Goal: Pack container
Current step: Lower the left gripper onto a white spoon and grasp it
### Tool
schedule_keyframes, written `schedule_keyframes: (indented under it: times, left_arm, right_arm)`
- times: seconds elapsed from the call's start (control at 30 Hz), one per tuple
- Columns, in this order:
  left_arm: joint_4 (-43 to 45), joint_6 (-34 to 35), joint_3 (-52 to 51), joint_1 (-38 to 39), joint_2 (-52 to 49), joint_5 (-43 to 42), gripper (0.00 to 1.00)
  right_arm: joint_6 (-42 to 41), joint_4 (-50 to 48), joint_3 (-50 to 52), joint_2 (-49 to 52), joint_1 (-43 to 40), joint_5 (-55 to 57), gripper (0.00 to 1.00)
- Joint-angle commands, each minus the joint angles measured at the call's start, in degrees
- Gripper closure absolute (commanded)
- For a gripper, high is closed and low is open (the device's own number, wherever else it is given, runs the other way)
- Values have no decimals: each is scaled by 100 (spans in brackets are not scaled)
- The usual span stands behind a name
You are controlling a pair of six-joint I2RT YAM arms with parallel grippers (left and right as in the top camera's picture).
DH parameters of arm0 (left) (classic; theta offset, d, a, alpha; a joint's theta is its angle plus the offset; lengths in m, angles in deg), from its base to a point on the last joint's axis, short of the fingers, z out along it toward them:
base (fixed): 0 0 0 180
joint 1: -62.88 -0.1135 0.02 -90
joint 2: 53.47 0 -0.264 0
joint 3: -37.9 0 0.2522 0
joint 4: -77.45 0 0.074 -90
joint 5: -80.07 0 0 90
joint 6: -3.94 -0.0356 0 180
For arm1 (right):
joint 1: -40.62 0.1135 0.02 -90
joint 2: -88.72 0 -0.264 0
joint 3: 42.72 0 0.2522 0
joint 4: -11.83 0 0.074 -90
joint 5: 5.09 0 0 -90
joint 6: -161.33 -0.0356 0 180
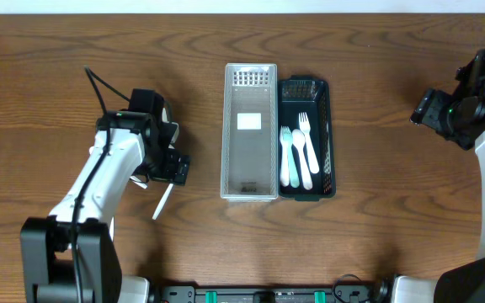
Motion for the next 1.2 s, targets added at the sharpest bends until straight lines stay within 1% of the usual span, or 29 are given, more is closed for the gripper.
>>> schedule_keyframes:
  times: [0.0,0.3,0.5,0.6,0.73,0.8,0.87,0.93,0.97,1.07,1.1,1.13,1.17]
  left_arm:
    - [188,-284,-208,9,-188,-9,2]
    - [1115,-291,-680,9,-492,7,2]
    - [1410,-286,-1001,9,-616,26,2]
    - [1412,-260,-1038,9,-616,26,0]
    - [1388,-219,-1038,9,-616,22,26]
    - [1362,-219,-1038,9,-616,22,42]
    - [1333,-219,-1038,9,-616,7,55]
    - [1318,-216,-1038,9,-616,-42,64]
    - [1320,-197,-1038,9,-616,-42,71]
    - [1327,-68,-1038,9,-616,-39,78]
    - [1329,-68,-1038,9,-616,-39,81]
    - [1333,-68,-1038,9,-616,-39,87]
    - [1342,-59,-1038,9,-616,-39,90]
  right_arm:
    - [-74,-13,15,7,-11,-24,21]
    - [-74,-9,15,7,-11,-24,21]
    - [-74,-9,15,7,-11,-24,21]
    - [-74,-9,15,7,-11,-26,21]
    - [-74,-7,15,7,-11,-24,21]
    - [-74,-2,15,7,-11,-24,21]
    - [-74,-2,15,7,-11,-26,21]
    - [-74,-2,15,7,-11,-24,21]
    - [-74,-2,15,7,-11,-26,21]
    - [-74,0,15,7,-11,-26,21]
    - [-74,7,15,7,-11,-26,21]
    - [-74,9,15,7,-11,-24,21]
    - [-74,9,15,7,-11,-26,21]
